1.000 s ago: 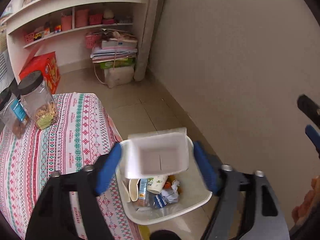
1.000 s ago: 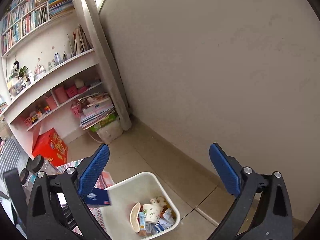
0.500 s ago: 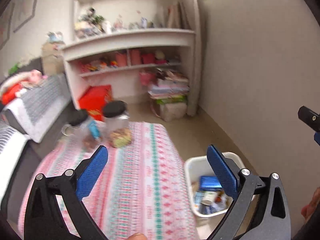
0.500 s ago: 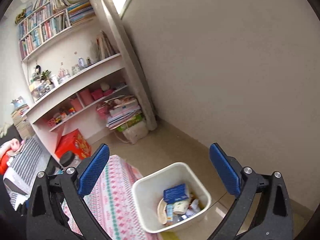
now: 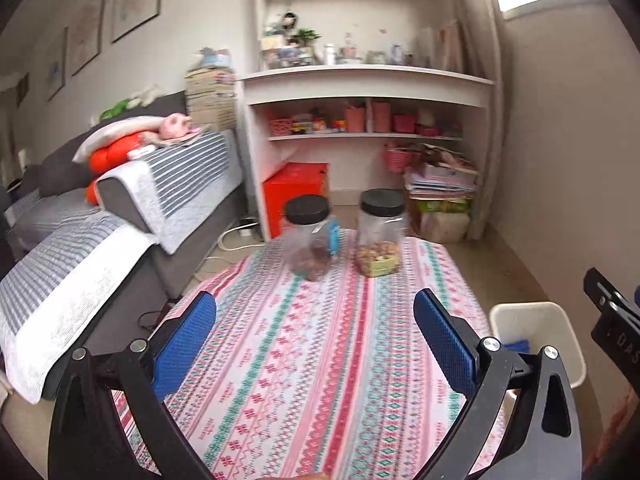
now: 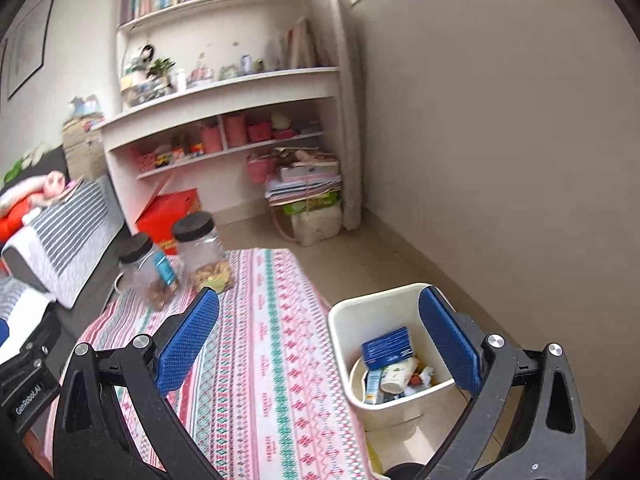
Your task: Collect trash
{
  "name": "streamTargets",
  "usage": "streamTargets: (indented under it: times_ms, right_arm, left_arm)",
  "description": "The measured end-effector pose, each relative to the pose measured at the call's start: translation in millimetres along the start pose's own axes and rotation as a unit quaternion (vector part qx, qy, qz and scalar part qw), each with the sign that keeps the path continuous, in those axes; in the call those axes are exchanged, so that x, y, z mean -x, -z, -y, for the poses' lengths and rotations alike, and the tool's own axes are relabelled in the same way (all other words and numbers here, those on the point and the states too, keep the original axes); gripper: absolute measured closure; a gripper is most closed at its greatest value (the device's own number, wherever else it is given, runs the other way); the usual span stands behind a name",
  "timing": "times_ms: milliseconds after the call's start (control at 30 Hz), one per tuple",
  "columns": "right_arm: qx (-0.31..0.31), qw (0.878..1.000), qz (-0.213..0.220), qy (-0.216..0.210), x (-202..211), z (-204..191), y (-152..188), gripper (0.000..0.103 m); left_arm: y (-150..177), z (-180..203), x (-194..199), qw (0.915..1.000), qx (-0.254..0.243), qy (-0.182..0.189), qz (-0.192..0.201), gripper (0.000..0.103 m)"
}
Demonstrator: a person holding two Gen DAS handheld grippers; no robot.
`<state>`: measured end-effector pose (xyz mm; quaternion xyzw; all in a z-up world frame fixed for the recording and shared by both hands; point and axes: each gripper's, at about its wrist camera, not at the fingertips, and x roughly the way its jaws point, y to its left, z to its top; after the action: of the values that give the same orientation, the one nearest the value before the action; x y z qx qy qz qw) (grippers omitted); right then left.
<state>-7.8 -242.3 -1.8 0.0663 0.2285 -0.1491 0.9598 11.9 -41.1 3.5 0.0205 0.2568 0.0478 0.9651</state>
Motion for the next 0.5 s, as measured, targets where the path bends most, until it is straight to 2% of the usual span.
streamTargets:
  times_ms: [67,167,500]
  right_arm:
    - [0.016,1.0,0.001,-0.004,-3.5,-15.1,6.5,0.007]
    - [0.032,0.999,-0.005,-0.01,-10.3,-32.1,12.8,0.007]
    - [0.032,0.999,-0.032,-0.027,-28.6,-51.8,13.8,0.007]
  left_arm:
    - [-0.2,-7.3,-11.4,0.9998,-0.003,0.001,-0.019,0.007]
    - [-3.7,-19.0,-18.5,0.9995,0.008,0.009,-0.028,0.007]
    - [1.8,-31.9,-38.3,0.9979,0.02,-0.007,-0.062,0.007]
